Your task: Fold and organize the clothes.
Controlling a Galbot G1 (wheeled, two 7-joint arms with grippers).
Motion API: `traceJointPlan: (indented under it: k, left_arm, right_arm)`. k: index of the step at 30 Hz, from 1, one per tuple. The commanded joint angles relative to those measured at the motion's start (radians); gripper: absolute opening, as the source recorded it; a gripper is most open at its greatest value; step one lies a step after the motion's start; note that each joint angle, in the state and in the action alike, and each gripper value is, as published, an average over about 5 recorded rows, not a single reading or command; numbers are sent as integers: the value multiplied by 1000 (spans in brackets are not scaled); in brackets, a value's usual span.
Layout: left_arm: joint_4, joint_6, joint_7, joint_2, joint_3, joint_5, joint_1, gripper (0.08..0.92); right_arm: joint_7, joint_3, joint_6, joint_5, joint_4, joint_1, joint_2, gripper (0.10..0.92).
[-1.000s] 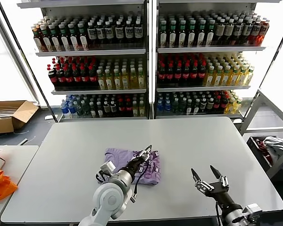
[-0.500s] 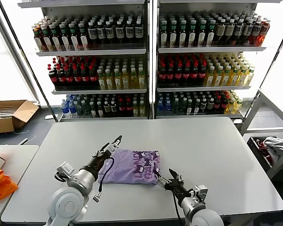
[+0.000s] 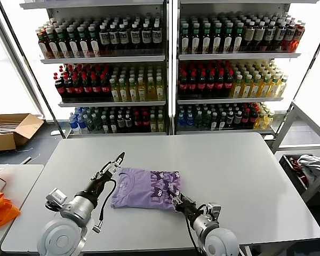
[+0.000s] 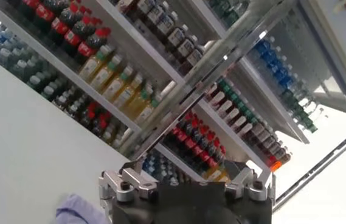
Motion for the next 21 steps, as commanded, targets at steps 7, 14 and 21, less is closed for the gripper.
traceJointPlan:
  k: [7, 14, 21]
  left_arm:
    - [-8, -2, 5, -14, -36, -9, 29, 823]
    - [-3, -2, 10, -23, -38, -6, 30, 822]
    - [-6, -1, 10, -33, -39, -4, 37, 823]
  right_arm:
    - [-364, 221, -92, -177, 22, -9, -220, 149]
    - [-387, 349, -84, -169, -25, -19, -319, 132]
    - [-331, 362, -67, -169, -27, -29, -295, 132]
